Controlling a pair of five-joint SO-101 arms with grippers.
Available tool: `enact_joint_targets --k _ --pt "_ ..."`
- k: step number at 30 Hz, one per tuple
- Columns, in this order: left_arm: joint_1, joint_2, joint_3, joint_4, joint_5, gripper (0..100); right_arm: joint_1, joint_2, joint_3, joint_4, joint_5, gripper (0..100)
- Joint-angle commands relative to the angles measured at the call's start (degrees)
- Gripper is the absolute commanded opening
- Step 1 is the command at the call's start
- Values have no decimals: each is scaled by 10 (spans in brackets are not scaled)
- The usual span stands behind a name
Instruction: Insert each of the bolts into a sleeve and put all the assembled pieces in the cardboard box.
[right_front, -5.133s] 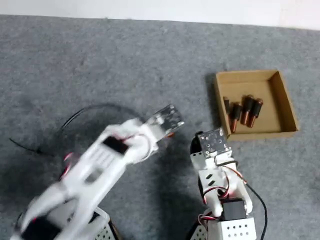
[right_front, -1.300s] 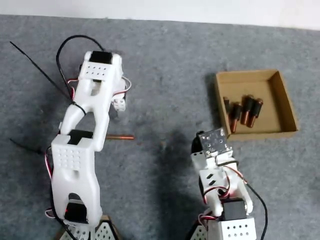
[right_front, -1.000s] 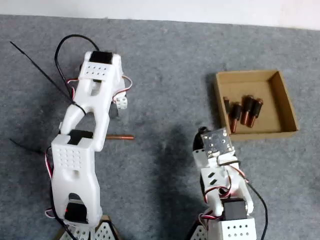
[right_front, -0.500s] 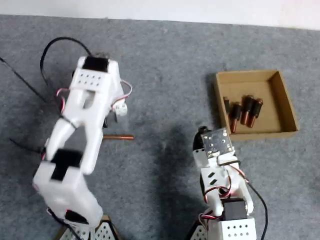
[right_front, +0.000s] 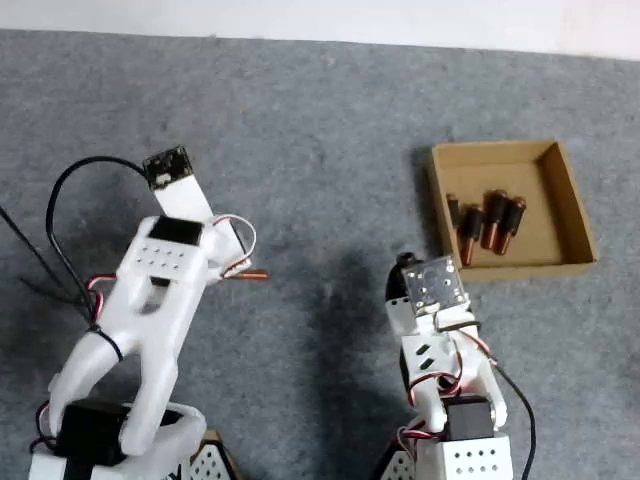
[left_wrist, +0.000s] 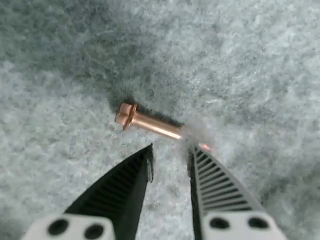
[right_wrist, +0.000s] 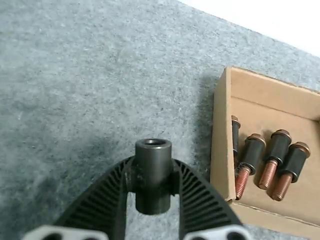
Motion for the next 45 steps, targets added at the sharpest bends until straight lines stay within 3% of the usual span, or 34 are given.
enact_joint_targets --k 1,14,21,28,38,45 --pt "6 -10 2 -18 6 120 7 -12 43 -19 7 5" --pt "8 100 -13 -22 7 120 6 -12 42 -19 7 5" --pt "7 136 -14 -91 33 120 5 -12 42 -19 7 5" --pt "8 116 -14 -91 33 120 5 -12 42 -19 7 5" --pt "16 -27 22 -77 40 120 5 -12 42 -19 7 5" --pt "7 8 45 -104 59 120 5 -12 42 -19 7 5"
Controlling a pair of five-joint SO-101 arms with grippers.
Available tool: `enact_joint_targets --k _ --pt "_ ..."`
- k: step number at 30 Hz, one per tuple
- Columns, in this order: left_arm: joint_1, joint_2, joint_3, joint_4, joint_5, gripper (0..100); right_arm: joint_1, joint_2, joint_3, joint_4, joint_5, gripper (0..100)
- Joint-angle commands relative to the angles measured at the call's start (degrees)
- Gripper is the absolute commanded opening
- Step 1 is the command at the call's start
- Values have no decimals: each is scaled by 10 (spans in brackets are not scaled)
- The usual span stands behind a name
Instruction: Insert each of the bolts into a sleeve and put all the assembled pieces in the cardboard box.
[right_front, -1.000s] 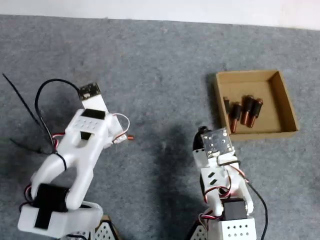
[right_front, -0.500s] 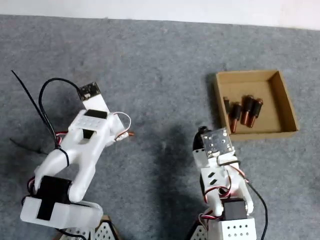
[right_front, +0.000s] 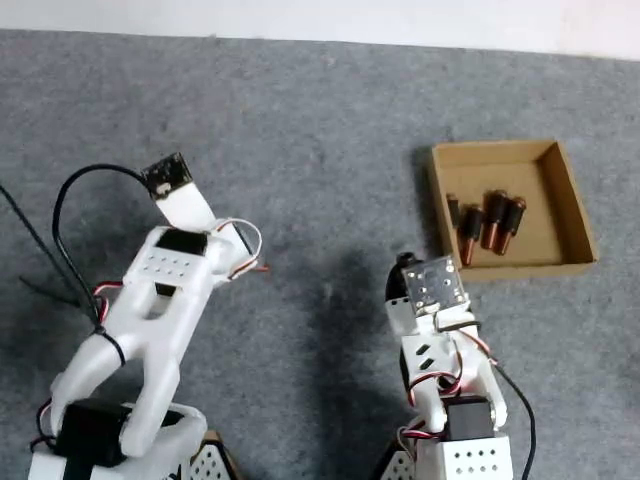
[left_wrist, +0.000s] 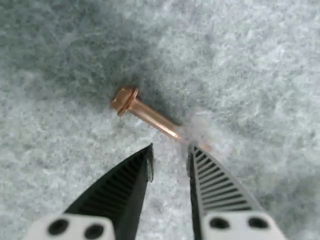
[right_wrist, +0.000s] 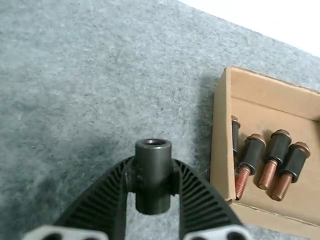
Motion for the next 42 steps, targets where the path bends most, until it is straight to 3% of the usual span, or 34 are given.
enact_joint_targets --k 1,16,42 --pt "-5 17 -2 -13 6 120 5 -12 42 -20 7 5" --pt "-28 179 -81 -39 10 120 5 -12 42 -20 7 5" --pt "-65 193 -92 -60 33 120 5 -12 43 -20 7 5"
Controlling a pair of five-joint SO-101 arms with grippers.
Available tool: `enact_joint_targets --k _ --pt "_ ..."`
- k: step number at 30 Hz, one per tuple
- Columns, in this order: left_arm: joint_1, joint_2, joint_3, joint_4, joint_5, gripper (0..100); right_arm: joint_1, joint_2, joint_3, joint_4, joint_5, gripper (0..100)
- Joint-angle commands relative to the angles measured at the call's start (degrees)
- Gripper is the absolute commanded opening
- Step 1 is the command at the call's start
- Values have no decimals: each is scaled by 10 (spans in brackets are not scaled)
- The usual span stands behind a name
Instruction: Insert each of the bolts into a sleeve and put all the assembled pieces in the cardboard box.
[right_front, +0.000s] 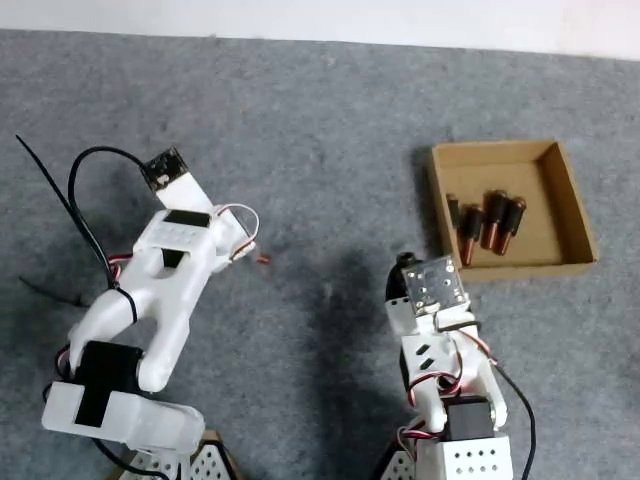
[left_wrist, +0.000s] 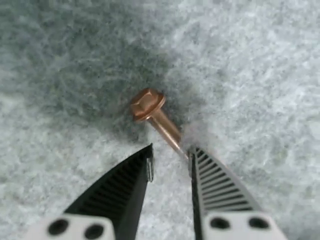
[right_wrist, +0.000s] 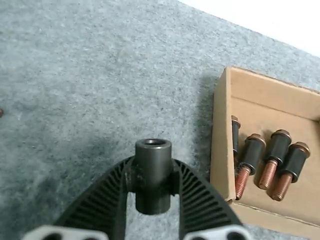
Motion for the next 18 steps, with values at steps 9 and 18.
enact_joint_targets --k 9,18 --pt "-39 6 -10 -5 37 116 5 -12 43 -20 7 5" --pt "-43 7 -7 -5 38 116 5 -12 43 -20 7 5"
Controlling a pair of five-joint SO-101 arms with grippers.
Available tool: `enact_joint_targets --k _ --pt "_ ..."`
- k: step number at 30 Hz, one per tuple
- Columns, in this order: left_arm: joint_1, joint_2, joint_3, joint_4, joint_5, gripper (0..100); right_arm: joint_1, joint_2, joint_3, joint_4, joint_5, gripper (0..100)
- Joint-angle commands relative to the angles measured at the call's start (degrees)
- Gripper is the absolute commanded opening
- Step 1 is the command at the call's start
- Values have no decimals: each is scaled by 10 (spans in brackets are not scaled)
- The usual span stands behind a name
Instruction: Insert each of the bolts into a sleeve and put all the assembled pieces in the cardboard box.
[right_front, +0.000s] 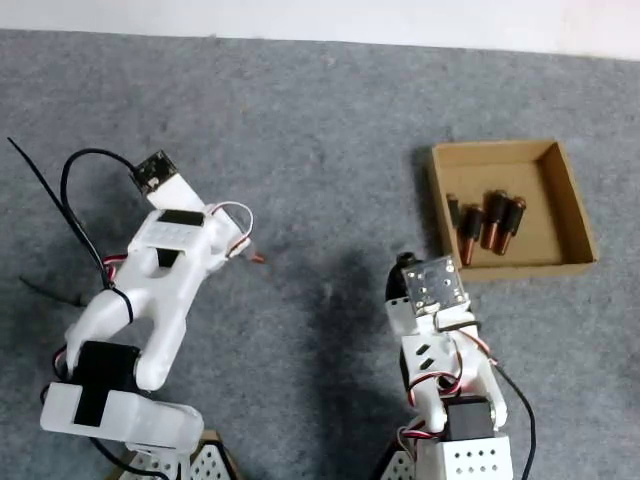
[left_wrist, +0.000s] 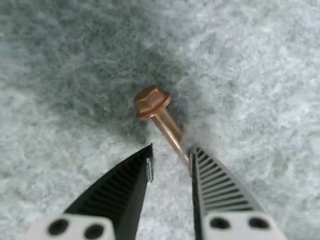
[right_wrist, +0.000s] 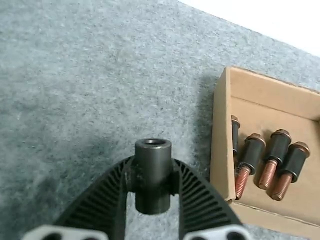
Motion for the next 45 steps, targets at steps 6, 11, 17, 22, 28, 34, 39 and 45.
enact_joint_targets --k 6,11,17,22,28,34,39,45 --pt "-66 34 -11 -41 7 116 5 -12 43 -20 7 5" --pt "-68 65 -42 -35 8 115 5 -12 43 -20 7 5" --pt "-68 66 -45 -29 8 115 5 -12 43 -20 7 5" --pt "-67 67 -44 -29 7 79 5 -12 43 -20 7 5" --pt "-69 66 -44 -29 5 2 5 -12 43 -20 7 5" --pt "-65 60 -44 -29 4 4 5 -12 43 -20 7 5" --pt "-59 -41 -4 -24 -8 4 5 -12 41 -20 7 5" --pt "-2 -274 151 -54 -46 3 5 -12 40 -17 4 5"
